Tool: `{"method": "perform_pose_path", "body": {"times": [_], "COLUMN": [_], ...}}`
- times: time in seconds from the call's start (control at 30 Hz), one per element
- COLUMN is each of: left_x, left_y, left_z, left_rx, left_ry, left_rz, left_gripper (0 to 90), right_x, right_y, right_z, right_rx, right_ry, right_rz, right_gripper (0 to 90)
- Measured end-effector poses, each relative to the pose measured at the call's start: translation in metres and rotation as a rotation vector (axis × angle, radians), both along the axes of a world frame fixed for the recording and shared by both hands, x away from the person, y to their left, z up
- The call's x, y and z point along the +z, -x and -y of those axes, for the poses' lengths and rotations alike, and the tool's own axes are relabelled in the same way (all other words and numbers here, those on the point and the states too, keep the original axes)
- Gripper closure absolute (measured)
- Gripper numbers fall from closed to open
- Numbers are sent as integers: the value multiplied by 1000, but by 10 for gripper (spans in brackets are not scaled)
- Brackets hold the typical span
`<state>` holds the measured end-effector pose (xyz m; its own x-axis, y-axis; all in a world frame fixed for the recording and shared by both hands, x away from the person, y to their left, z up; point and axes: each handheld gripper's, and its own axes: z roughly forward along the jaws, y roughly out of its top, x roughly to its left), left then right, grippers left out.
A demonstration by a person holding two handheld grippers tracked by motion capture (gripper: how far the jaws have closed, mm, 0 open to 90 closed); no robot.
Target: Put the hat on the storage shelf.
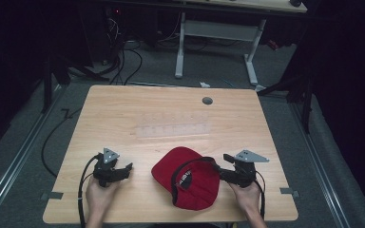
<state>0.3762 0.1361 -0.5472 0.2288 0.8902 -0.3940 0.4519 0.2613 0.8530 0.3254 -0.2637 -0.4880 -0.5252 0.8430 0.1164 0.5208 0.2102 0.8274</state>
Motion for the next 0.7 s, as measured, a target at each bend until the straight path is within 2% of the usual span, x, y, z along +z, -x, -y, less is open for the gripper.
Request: {"method": "perform_pose_path", "body": {"times": [0.13, 0.7], "left_x": [0, 0], "left_y": [0, 0], "left_z": [0, 0], "left_rx": [0, 0], "left_ry": [1, 1], "left_rz": [0, 0], "left_gripper": [281, 280], "right_x": [-3, -18], "right_y": [-3, -23], "right_z": [-8, -31], "right_rx": [34, 103], "right_ry": [13, 20], "right_rz": [-13, -73], "right_gripper": [339, 331]}}
